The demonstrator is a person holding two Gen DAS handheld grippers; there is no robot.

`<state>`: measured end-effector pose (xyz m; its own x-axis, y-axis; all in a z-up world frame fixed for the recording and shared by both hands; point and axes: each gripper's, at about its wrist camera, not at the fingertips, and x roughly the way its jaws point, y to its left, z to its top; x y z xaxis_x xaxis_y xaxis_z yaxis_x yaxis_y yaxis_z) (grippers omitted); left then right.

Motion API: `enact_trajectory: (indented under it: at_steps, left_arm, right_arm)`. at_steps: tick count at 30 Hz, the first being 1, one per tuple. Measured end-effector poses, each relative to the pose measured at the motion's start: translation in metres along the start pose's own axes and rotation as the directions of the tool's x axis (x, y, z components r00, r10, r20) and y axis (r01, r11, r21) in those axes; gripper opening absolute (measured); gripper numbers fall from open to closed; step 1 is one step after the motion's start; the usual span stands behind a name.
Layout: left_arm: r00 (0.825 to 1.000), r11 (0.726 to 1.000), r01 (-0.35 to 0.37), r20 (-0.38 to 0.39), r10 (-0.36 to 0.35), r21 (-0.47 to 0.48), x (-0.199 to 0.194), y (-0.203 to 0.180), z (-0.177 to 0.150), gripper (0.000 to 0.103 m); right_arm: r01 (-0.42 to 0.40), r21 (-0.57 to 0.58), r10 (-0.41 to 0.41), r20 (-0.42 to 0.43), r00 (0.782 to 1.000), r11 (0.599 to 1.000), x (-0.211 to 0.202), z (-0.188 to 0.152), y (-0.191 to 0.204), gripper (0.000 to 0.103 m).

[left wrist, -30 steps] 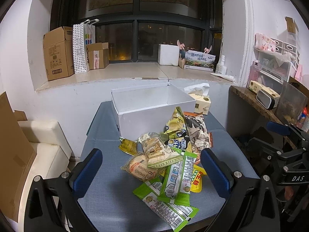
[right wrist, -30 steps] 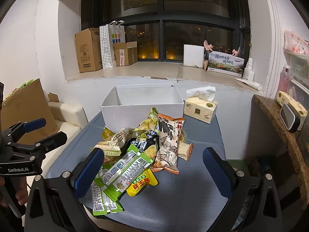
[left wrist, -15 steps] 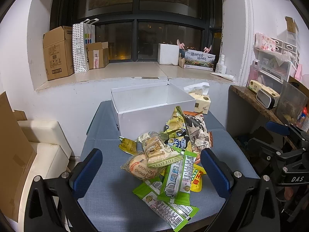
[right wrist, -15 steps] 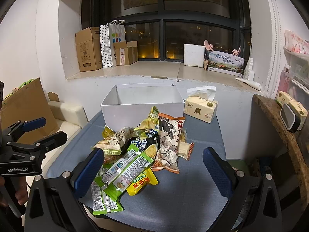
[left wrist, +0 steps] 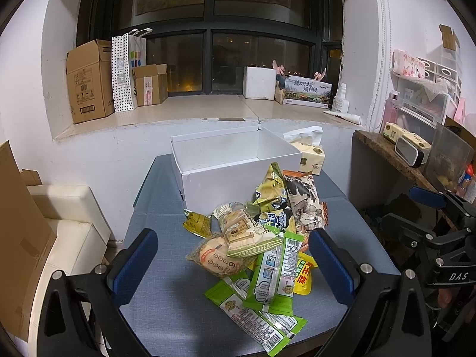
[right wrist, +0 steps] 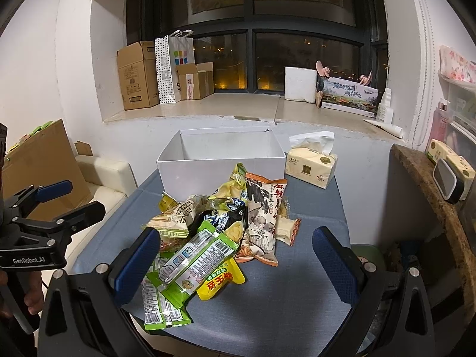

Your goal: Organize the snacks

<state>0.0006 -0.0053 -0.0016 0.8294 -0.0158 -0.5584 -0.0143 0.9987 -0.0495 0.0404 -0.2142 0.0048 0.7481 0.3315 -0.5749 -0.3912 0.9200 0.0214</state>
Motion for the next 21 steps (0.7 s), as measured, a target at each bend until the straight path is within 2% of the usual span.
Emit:
enact_trajectory:
  at_steps: [21]
  left_arm:
    - [1.000, 1.000, 0.003, -0.003, -0.003, -0.003, -0.0013, 0.0018, 0.0012, 0.103]
  right_arm:
    - [-0.014, 0.007, 0.014, -0.007, 1.000, 1.000, 0.0019, 0.0021, -0.0029, 0.103]
